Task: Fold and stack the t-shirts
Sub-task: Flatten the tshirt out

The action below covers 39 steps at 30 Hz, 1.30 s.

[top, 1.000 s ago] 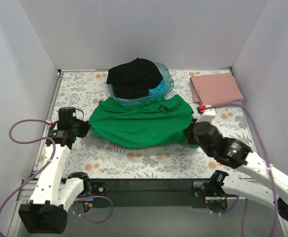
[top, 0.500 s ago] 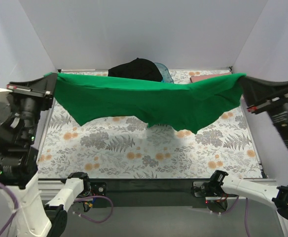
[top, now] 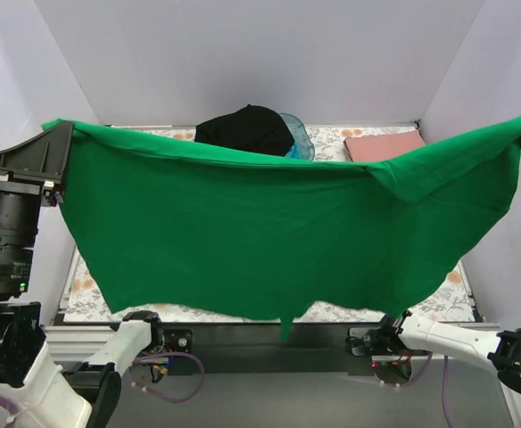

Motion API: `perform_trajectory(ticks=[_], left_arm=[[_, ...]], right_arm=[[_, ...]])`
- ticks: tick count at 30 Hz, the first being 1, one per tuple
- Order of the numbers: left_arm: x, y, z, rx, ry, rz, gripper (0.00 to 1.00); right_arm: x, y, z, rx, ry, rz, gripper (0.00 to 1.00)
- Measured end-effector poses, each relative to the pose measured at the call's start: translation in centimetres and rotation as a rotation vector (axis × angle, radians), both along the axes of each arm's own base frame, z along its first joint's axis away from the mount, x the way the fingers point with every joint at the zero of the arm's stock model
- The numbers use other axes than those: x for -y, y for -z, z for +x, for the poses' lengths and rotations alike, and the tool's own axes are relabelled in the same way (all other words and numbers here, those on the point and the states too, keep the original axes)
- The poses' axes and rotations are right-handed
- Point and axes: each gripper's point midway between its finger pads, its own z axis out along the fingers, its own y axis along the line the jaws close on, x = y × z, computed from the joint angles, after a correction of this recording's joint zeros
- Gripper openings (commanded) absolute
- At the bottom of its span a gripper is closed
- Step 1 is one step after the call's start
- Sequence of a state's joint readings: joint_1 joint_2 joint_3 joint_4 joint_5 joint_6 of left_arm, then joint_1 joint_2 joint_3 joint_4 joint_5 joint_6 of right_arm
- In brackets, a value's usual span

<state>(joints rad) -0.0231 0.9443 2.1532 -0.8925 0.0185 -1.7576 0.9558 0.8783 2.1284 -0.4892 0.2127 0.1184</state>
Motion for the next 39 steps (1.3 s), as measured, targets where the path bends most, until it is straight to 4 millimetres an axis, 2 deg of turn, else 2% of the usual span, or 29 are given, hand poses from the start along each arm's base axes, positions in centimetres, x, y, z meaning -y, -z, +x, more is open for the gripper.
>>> perform_trajectory(ticks=[2, 5, 8, 9, 12, 15, 18, 21, 22, 23, 24, 29, 32, 36, 39], left_arm=[[0.0, 0.4, 0.7, -0.017, -0.001, 0.004, 0.0], [-0.3, 2.7, 3.0, -0.083, -0.019, 0.003, 0.0], [-0.7, 7.9, 7.0, -0.214, -0.048, -0.002, 0.0], [-0.9, 10.0, 8.3, -0.264, -0.059, -0.004, 0.0], [-1.3, 18.3, 12.8, -0.434, -0.091, -0.005, 0.0], [-1.8, 27.8, 16.7, -0.62, -0.127, 0.003, 0.0], [-2.1, 36.1, 19.3, -0.782, -0.15, 0.017, 0.0], [-2.3, 43.0, 21.6, -0.929, -0.164, 0.033, 0.0], [-2.3, 44.7, 22.3, -0.966, -0.167, 0.038, 0.0], [-2.3, 46.2, 23.2, -0.999, -0.168, 0.043, 0.0], [-2.3, 47.9, 24.3, -1.027, -0.167, 0.049, 0.0], [-2.2, 53.7, 27.8, -1.129, -0.159, 0.081, 0.0], [-2.2, 55.6, 29.5, -1.16, -0.159, 0.092, 0.0], [-2.4, 57.0, 31.1, -1.176, -0.172, 0.099, 0.0], [-2.8, 57.1, 32.1, -1.172, -0.191, 0.106, 0.0]], right_arm=[[0.0, 0.5, 0.7, -0.014, 0.033, -0.006, 0.01], [-0.1, 2.2, 2.9, -0.065, 0.124, -0.02, 0.01], [-0.8, 5.9, 6.4, -0.151, 0.263, -0.07, 0.01], [-1.1, 7.1, 7.5, -0.178, 0.304, -0.086, 0.01], [-2.9, 12.2, 12.0, -0.276, 0.478, -0.177, 0.01], [-5.1, 18.8, 16.5, -0.371, 0.656, -0.319, 0.01], [-7.2, 25.2, 20.3, -0.444, 0.779, -0.463, 0.01], [-8.3, 32.0, 24.3, -0.533, 0.852, -0.604, 0.01], [-8.2, 33.0, 24.9, -0.548, 0.858, -0.621, 0.01], [-8.0, 35.5, 26.6, -0.595, 0.866, -0.647, 0.01], [-7.8, 37.1, 27.7, -0.63, 0.863, -0.656, 0.01], [-6.8, 41.8, 32.5, -0.745, 0.832, -0.634, 0.01], [-7.0, 44.2, 34.7, -0.795, 0.797, -0.647, 0.01], [-7.4, 46.9, 37.5, -0.851, 0.761, -0.658, 0.01], [-7.0, 48.2, 39.3, -0.883, 0.748, -0.648, 0.01]])
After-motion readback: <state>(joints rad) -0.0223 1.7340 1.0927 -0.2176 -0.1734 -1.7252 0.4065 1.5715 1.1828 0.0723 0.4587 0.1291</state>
